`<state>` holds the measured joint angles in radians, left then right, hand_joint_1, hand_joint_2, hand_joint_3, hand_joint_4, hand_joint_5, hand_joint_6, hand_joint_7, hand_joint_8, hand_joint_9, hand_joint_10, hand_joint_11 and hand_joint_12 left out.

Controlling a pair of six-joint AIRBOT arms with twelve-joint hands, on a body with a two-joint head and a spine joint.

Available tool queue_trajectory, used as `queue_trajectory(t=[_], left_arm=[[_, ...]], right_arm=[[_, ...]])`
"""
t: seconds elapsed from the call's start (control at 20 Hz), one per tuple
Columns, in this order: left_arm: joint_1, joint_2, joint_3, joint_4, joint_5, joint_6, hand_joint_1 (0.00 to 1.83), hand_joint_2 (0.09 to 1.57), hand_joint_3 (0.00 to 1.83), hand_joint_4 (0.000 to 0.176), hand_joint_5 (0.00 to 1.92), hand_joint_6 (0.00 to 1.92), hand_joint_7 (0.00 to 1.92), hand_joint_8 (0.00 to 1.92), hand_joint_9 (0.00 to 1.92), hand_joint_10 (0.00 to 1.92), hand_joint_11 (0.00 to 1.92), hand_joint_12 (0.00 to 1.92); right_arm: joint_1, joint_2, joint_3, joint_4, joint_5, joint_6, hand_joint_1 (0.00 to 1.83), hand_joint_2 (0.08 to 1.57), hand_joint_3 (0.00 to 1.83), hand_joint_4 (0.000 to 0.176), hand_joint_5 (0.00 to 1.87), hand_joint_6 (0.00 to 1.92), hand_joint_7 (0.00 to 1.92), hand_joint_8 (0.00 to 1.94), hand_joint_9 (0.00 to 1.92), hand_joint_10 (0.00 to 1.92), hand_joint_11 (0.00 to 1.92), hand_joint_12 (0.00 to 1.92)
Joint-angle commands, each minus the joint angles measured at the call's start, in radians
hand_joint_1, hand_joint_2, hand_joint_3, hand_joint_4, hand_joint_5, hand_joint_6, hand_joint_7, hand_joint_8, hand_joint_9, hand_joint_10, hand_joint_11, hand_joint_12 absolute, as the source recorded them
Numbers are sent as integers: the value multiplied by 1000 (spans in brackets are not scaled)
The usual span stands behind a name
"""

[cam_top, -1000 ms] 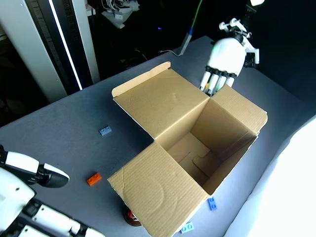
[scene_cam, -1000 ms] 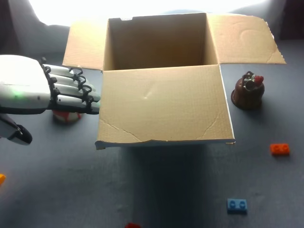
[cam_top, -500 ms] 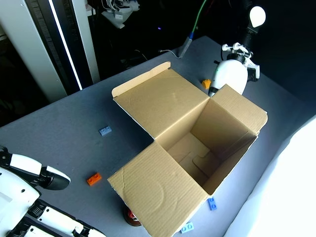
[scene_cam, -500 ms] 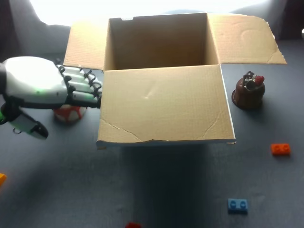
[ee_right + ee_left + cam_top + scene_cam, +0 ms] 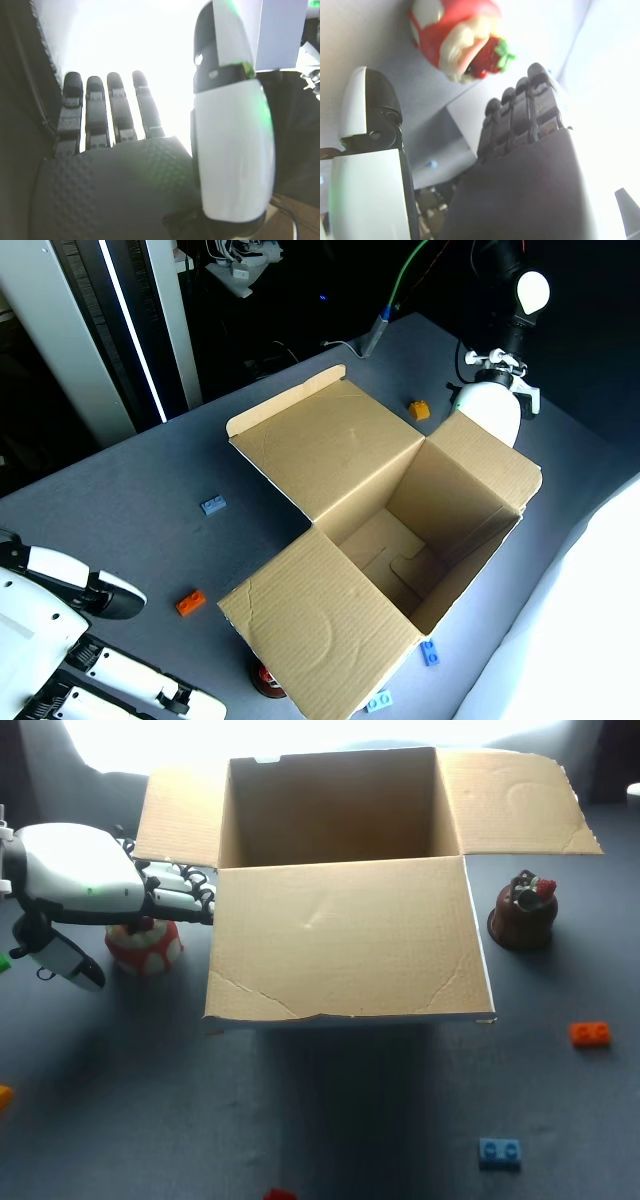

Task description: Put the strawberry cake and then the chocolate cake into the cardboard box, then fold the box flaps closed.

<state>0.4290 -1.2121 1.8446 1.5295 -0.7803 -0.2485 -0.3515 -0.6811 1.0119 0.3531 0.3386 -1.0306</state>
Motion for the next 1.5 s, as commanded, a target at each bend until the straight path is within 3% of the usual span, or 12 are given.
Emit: queue_trajectory(t=[0.0,0.35,0.8,1.0,1.05,1.15,1.2,1.25,1.3,1.35,1.4,1.45], left_arm=[[-2,-4,19,-58,-10,-3,1260,934,0,11,81,1,65,0,34,0,0,259],[28,-66,131,-51,-11,-24,1250,952,4,11,97,0,111,1,85,6,0,384],[44,-91,153,-17,-13,-32,1247,977,8,17,130,5,146,3,115,6,0,468],[41,-108,166,-2,-13,-33,1235,978,2,22,182,7,203,5,199,16,0,655],[40,-112,169,-1,-13,-33,1214,992,5,27,220,14,290,22,300,42,0,905],[38,-115,170,1,-13,-33,1246,996,3,32,375,39,484,58,473,104,0,1271],[38,-115,169,1,-13,-33,1257,1031,0,15,467,13,581,65,514,330,53,1413],[38,-115,168,1,-13,-33,1257,1031,0,15,467,13,581,65,514,330,53,1413],[38,-115,168,1,-13,-33,1257,1057,0,8,520,11,637,99,449,762,109,1519],[39,-115,167,1,-12,-33,1248,1085,1,8,665,151,427,1076,442,1445,395,1680],[39,-114,166,1,-12,-33,1302,1197,6,0,563,702,663,1361,520,1580,476,1784],[39,-112,164,2,-12,-33,1317,1253,5,0,571,1236,681,1481,679,1624,517,1875]], right_arm=[[14,14,3,0,112,-3,882,958,0,47,124,2,47,1,55,2,0,299],[15,14,2,-2,113,-5,975,922,0,35,167,2,106,5,116,9,0,444],[14,14,-5,-11,118,-11,916,940,2,30,178,2,109,1,110,3,0,426],[14,14,-6,-13,122,-14,891,974,9,29,150,1,60,2,63,1,0,291],[14,14,-6,-13,123,-14,871,971,6,30,135,0,60,1,68,2,0,291],[14,14,-6,-13,125,-14,870,985,7,25,138,2,60,0,68,0,0,329],[15,14,-7,-14,127,-14,855,997,12,23,136,1,62,1,69,1,0,326],[15,14,-7,-14,127,-14,855,997,12,23,136,1,62,1,69,1,0,326],[15,14,-7,-14,127,-15,860,995,8,22,145,3,90,6,95,8,0,354],[14,14,-7,-14,127,-18,801,1004,9,25,138,3,100,6,100,7,0,362],[14,14,-7,-14,127,-20,805,1017,14,26,136,2,91,2,96,5,0,363],[14,14,-7,-14,127,-20,817,1018,13,25,137,2,91,1,96,4,0,360]])
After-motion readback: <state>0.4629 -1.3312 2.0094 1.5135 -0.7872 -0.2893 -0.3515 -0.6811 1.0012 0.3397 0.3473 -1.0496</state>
